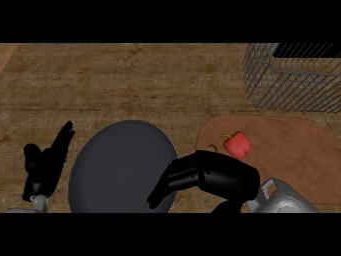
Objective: Pick the bell pepper from the cutting board and place it in the basket
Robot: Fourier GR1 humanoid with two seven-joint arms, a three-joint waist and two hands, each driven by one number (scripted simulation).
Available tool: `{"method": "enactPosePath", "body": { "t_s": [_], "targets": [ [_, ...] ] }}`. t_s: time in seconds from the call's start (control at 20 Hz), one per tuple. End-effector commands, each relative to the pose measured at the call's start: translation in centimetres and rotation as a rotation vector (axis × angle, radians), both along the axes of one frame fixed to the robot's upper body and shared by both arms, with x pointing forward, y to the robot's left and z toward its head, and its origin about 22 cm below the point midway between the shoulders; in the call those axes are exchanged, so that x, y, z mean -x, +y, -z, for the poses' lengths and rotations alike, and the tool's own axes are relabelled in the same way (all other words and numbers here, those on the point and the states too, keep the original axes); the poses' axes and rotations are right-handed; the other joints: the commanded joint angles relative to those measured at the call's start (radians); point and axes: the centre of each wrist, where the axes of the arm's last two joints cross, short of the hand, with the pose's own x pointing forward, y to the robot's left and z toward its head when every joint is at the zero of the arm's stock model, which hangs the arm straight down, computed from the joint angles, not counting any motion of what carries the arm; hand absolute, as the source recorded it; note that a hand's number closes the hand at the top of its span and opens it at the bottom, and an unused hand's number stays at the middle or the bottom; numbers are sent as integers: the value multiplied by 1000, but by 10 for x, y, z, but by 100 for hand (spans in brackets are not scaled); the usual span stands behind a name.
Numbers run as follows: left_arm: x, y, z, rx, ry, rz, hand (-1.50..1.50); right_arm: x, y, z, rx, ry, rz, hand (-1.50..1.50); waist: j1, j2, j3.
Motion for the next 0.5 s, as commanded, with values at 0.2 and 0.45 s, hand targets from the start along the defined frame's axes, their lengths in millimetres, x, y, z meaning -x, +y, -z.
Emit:
{"method": "enactPosePath", "body": {
  "t_s": [0.2, 0.45],
  "targets": [
    [39, 8, 37, 42, 248, -47, 0, -10, -15, -89, 299, -617, 255, -150, -36, -5, -18],
    [28, 10, 23, 54, 227, -48, 0, 5, -23, -158, 489, -805, 264, -150, -43, -3, -17]
  ]
}}
